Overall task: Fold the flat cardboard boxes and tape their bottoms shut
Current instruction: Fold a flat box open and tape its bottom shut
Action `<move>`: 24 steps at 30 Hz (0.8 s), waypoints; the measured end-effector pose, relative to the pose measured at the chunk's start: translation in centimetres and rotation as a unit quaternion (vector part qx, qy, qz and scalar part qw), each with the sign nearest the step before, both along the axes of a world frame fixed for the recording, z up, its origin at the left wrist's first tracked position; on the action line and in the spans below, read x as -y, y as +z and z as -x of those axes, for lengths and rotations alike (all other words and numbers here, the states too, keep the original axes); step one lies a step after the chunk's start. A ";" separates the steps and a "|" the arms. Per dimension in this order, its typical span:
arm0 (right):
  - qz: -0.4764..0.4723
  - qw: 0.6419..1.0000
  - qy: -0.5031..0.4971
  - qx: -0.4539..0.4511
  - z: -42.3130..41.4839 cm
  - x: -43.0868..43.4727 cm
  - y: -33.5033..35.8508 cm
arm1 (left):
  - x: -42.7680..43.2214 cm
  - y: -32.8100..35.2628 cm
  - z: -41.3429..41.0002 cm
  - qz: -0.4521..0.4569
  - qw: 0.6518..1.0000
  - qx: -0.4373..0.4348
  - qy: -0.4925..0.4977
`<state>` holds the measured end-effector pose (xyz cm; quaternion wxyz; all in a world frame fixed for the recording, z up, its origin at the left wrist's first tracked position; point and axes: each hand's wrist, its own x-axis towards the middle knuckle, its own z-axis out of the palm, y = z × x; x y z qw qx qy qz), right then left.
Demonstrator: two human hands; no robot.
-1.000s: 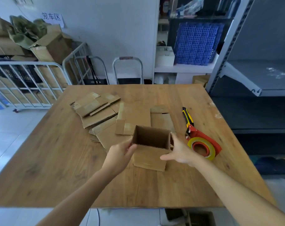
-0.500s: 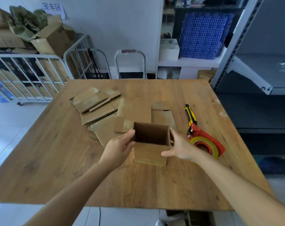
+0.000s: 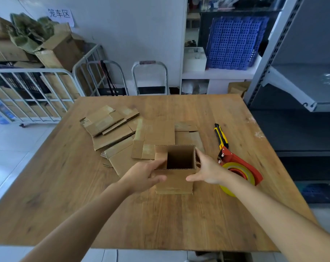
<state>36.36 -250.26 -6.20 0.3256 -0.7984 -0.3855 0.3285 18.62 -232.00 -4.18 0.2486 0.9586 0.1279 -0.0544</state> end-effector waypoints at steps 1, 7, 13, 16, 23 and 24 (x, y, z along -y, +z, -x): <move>0.006 1.000 0.007 0.000 0.0 0.0 0.1 | -0.1 -0.1 -0.1 -0.008 1.000 -0.012 -0.008; -0.033 0.991 -0.031 0.128 2.6 2.3 0.5 | 0.2 -0.8 -0.1 0.044 0.999 0.021 0.024; -0.100 0.984 -0.043 0.138 4.0 2.7 -0.3 | 0.5 -1.0 -0.4 0.029 0.999 0.038 0.023; -0.086 0.989 -0.015 0.121 4.1 2.0 -0.2 | 0.8 -1.0 -0.5 0.021 0.999 0.041 0.020; -0.012 0.990 0.002 0.138 3.2 1.7 0.5 | 0.5 -1.0 -0.4 0.054 0.997 0.056 0.022; -0.037 0.990 -0.031 0.129 3.4 1.5 0.4 | 0.6 -1.1 -0.3 0.063 0.995 0.069 0.035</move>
